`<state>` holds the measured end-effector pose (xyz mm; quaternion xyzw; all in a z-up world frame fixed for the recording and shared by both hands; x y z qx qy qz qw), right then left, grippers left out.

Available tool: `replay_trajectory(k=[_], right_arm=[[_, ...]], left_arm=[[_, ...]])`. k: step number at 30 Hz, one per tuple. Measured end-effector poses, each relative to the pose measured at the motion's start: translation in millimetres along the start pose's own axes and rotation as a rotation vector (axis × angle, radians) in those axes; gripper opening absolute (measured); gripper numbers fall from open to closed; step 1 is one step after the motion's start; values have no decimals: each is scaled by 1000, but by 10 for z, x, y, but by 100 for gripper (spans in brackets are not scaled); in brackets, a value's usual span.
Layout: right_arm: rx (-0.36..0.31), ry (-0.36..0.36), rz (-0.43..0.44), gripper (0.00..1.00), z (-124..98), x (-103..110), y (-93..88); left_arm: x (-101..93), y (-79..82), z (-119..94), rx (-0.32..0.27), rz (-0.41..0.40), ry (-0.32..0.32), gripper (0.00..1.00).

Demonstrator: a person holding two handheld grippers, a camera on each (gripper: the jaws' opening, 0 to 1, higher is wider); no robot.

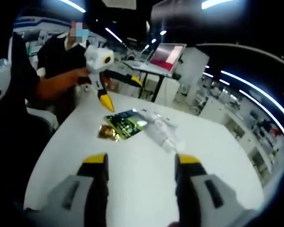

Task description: Arrange the skincare products in the storage area until every visible bottle or jar stands upright without overlapping.

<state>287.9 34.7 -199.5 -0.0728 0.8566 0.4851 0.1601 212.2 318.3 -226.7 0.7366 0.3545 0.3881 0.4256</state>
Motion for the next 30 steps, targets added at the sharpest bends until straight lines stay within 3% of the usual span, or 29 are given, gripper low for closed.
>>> replay_trajectory(k=[3,30], right_arm=[[0,-3,4,51,55,-25,-8],[-9,-21,69,50,468,-240,-104]], left_arm=[[36,-28,42,11,7,-10,84],[413,-235,441,95,44,20,71]])
Point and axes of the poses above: the point that each gripper's makers call its tool centre point, and the gripper's own axes: z roughly forward along the fingers, x roughly to its left, y roughly out of its top, the point moved 8 cm from there along -z, roughly backward along the fingers, and after that the axes turned 1 degree about x, right-handed, at the moved point
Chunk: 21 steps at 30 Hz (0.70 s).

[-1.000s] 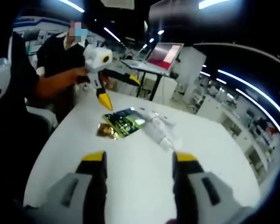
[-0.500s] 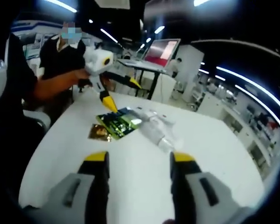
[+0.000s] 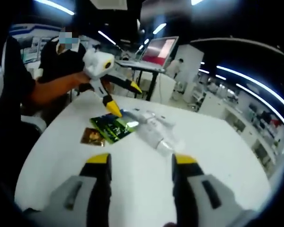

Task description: Arrange the skincare products in the storage area until every visible bottle or jar stands upright without overlapping.

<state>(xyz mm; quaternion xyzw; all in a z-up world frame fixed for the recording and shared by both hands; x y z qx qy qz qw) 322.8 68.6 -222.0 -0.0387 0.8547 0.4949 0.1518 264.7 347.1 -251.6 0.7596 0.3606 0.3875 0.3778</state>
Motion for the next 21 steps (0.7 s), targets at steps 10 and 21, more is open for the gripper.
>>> replay_trajectory(k=[10,21], right_arm=[[-2,-11,18,49,85,-67,-34],[-17,-26,39,48,144,-129,-55]], left_arm=[[38,-25,79,5,-6,-9,70],[89,-44,185,21,20,-5,68]])
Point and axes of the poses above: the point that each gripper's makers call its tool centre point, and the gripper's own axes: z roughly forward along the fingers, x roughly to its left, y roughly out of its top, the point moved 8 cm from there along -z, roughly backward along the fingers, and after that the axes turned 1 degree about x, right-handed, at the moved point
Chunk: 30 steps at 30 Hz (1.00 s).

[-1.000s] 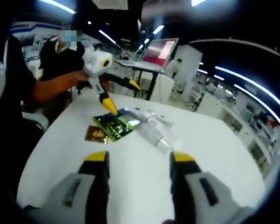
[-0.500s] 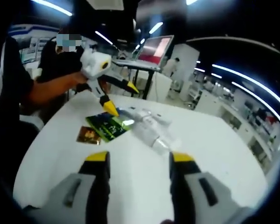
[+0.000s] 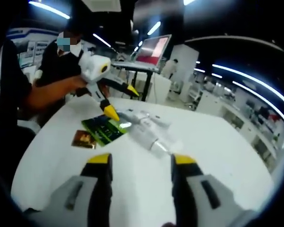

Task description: Arrange the skincare products in the storage area until every visible bottle or jar stands upright without overlapping.

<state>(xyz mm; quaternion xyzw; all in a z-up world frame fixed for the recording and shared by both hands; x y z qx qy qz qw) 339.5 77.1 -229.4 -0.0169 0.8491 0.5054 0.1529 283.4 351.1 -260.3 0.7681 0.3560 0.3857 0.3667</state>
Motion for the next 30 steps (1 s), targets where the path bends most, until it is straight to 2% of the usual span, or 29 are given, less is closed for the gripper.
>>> replay_trajectory(k=[9,30], right_arm=[[-8,-6,15,47,63,-50,-23],[-6,0,37,46,207,-147,-117]], left_arm=[[36,-37,97,34,35,12,62],[122,-107,377,84,73,-5,53]])
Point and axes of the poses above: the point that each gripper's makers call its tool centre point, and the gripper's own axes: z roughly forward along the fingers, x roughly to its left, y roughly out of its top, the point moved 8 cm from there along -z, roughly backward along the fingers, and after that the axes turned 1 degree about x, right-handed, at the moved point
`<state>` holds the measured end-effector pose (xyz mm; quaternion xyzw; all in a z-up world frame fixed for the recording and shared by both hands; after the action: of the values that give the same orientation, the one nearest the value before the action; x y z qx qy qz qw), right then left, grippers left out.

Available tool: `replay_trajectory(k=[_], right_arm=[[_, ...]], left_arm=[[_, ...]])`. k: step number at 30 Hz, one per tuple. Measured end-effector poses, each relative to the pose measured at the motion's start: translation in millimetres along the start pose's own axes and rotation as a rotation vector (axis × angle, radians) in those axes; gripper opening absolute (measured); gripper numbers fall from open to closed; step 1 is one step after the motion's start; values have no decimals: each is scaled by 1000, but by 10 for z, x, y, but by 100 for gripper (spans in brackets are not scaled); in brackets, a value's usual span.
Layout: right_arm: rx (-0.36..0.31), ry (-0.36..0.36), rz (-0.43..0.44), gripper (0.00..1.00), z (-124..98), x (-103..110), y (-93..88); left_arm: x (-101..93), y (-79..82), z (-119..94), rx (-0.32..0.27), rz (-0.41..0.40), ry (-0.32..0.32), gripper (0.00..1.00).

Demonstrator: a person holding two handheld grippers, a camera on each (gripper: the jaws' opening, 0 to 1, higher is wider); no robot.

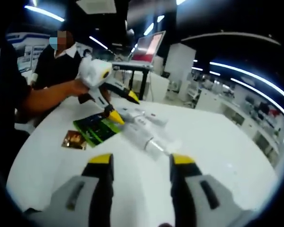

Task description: Arrange the skincare products in the storage area until every visible bottle or jar stands upright without overlapping.

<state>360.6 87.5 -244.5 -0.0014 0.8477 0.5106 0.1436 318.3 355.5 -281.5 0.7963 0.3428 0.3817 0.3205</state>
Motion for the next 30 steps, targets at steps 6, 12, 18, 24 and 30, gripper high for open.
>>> replay_trajectory(k=[6,12,18,24,30], right_arm=[[5,2,6,46,23,-11,-33],[6,1,13,45,44,-27,-50],[8,0,21,45,73,-36,-77],[1,-10,27,43,91,-51,-79],[3,-15,35,42,133,-78,-104]], left_arm=[[18,-12,66,19,16,-2,49],[-1,-6,136,42,65,-3,44],[-7,-7,181,48,87,-5,40],[9,-12,214,50,92,-4,39],[17,-38,241,50,74,-15,35]])
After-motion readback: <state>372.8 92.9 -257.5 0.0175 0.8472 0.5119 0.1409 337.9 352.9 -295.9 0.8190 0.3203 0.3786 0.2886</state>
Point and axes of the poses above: the point that each gripper's makers call its tool centre point, and the gripper's own axes: z roughly forward along the fingers, x roughly to its left, y roughly out of its top, the point moved 8 cm from there along -z, roughly backward along the fingers, and after that the axes turned 1 degree about x, right-handed, at the moved point
